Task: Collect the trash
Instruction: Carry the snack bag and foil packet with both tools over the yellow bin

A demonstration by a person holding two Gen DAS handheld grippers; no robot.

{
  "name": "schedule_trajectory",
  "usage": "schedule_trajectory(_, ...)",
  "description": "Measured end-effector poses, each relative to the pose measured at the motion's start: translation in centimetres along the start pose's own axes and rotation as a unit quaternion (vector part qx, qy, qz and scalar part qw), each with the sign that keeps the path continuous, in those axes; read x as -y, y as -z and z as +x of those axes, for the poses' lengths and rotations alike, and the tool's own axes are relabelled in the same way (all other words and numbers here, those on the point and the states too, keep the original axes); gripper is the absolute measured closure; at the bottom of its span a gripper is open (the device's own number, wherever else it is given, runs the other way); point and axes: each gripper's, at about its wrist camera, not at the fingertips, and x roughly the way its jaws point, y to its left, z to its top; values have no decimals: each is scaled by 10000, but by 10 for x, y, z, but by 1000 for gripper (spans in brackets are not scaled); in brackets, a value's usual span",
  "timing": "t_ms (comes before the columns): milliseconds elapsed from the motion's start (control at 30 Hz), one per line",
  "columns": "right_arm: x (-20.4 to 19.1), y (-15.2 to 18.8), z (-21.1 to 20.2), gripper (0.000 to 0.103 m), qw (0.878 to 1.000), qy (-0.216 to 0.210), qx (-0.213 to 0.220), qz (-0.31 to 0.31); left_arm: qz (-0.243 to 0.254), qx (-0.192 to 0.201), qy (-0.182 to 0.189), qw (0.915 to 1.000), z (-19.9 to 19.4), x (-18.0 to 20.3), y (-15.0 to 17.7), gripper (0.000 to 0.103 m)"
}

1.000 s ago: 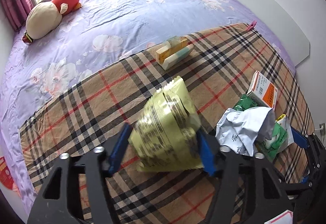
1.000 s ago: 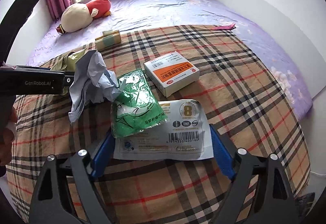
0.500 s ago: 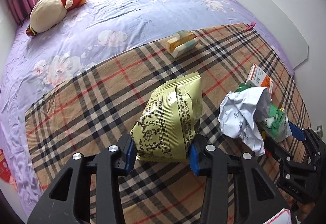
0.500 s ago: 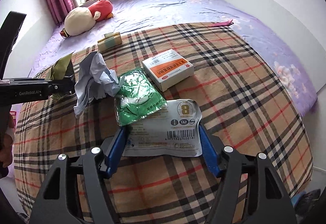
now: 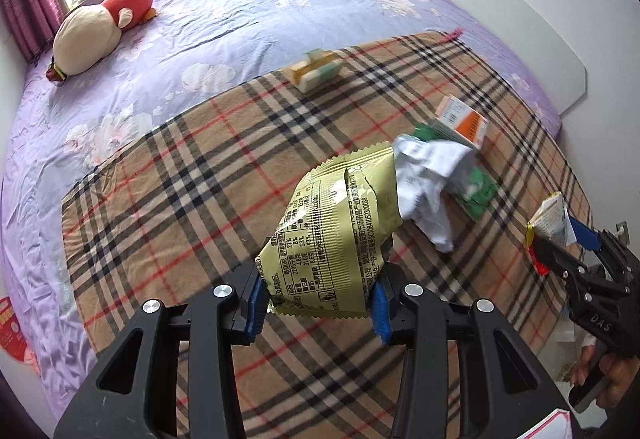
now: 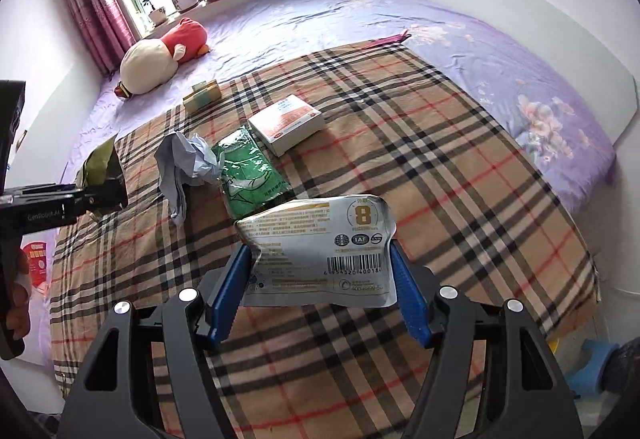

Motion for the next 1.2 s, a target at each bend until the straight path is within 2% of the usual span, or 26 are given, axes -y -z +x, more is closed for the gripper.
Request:
schedule_trajectory(400,43,14,-43,34,9986,29,299,437,812,-18,417,9958,-11,79,8,61)
schedule_trajectory(667,101,36,-80,34,9928,332,546,1013,1587,-76,754,9844,-5,159,8,61)
schedule_trajectory(900,158,73,-114,34,9833,687,663,1547,2369,-165,1040,9658,3,240,12,61)
schedule_trajectory(1067,201,107,-136,34,9733,985,681,1957,3017,-219,1235,9451,7,301,22,61)
schedule_trajectory(1200,234,133,-150,34,9638,1201,684,2278,3537,-337,1381,9245,17,354,32,61)
